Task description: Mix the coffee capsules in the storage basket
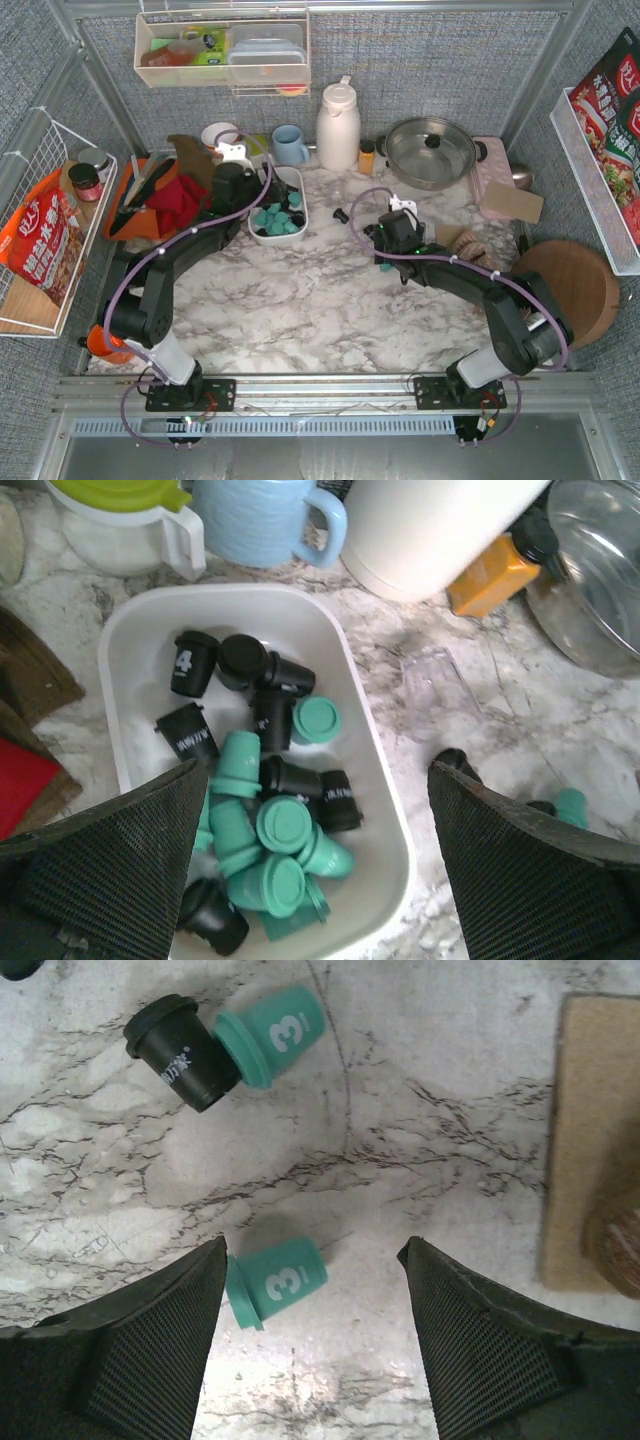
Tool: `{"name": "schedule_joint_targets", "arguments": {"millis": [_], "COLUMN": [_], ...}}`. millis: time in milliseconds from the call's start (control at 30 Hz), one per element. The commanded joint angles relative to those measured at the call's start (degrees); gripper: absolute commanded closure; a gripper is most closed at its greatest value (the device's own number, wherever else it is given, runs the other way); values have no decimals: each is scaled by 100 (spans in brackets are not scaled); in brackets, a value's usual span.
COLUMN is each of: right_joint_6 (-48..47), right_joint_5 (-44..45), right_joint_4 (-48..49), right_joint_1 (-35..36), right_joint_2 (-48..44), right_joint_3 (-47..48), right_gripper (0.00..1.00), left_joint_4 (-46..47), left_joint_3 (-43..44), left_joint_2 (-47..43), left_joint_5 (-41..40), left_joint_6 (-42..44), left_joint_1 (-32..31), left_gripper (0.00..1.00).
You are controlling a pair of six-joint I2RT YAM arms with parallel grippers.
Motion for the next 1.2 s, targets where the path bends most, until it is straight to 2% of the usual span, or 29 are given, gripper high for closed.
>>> {"name": "schedule_joint_targets", "arguments": {"millis": [0, 233, 400, 767, 1033, 1167], "right_joint_6": [205, 534, 688, 548, 245, 211], "right_joint_5": [-510, -1634, -1987, -2211, -2095, -2040], "right_joint_4": [-131, -254, -332, -704, -1107, -1174], "right_joint_1": [-92, -518, -704, -726, -729, -726], "right_joint_2": [333, 859, 956, 764, 1106, 1109], "right_joint_3": [224, 417, 433, 431, 794, 826], "right_gripper": [24, 25, 30, 32, 33, 45], "left_joint_4": [-273, -600, -651, -987, -1041, -1039], "left_joint_3": [-313, -677, -904, -966, -1167, -1366], "left_joint_2": [-406, -839, -1125, -1488, -1842, -2065], "left_joint_5": [426, 432, 330, 99, 1, -74], "left_joint_6": [-269, -466, -493, -290, -248, -233], "left_joint_1": [-61, -251, -341, -431, -471, -476], "left_gripper": [1, 1, 1, 1, 1, 1]}}
